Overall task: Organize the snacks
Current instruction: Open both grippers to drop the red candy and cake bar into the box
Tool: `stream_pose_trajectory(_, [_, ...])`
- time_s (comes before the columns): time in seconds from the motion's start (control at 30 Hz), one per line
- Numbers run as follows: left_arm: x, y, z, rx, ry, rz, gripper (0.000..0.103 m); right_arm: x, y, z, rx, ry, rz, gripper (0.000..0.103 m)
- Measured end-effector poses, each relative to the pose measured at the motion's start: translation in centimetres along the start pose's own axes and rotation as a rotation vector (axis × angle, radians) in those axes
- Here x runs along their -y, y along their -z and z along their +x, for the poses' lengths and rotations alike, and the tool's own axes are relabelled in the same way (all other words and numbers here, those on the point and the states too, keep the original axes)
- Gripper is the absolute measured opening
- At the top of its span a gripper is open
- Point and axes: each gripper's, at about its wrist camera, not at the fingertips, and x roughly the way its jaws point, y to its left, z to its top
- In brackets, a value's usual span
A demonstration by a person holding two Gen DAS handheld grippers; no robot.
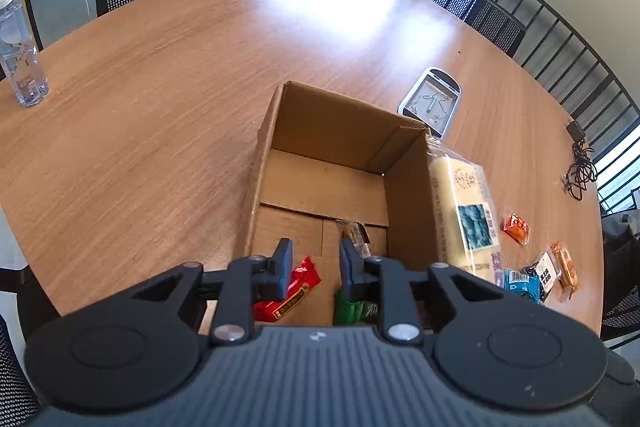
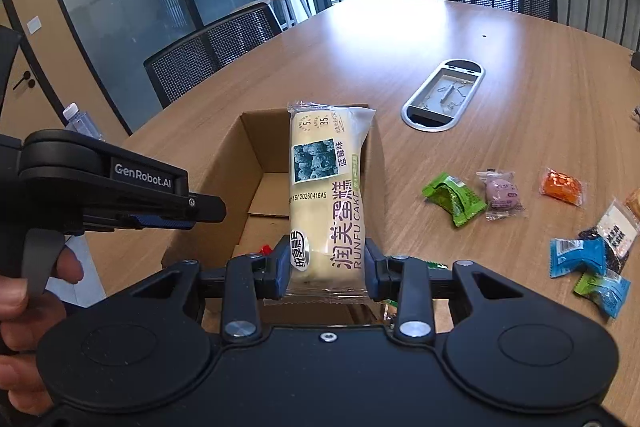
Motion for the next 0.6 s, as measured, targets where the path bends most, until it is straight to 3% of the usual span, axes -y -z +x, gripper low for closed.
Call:
stream_pose_trajectory(0.13, [-0.6, -0.3, -0.9, 0.011, -0.016, -0.004, 0.033, -0.6, -0.2, 1.1, -0.006, -0.019, -0.002, 0.035])
stream_pose_trajectory(0.23, [-1.3, -0.5, -1.3, 0.016, -0.043, -0.02, 0.05, -1.0, -0.2, 1.5, 0.004, -0.06, -0.004, 0.037])
stream_pose_trajectory(0.3, [-1.6, -0.6, -1.3, 0.009, -0.058, -0.035, 0.065, -1.3, -0.2, 1.6, 0.014, -0.055, -0.009, 0.046])
stream_pose_trajectory(0.33, [-1.7, -0.6, -1.3, 0.007, -0.063, -0.036, 0.068, -1.3, -0.2, 1.6, 0.014, -0.042, -0.006, 0.056])
stream_pose_trajectory(0.4, [-2.0, -0.5, -1.4, 0.004, -0.07, -0.041, 0.077, -1.1, 0.0, 1.2, 0.028, -0.035, 0.006, 0.061])
stream_pose_trajectory(0.6, [-2.0, -0.1, -1.9, 0.009, -0.068, -0.049, 0.083, -0.3, 0.7, -0.1, 0.037, -0.012, 0.029, 0.07])
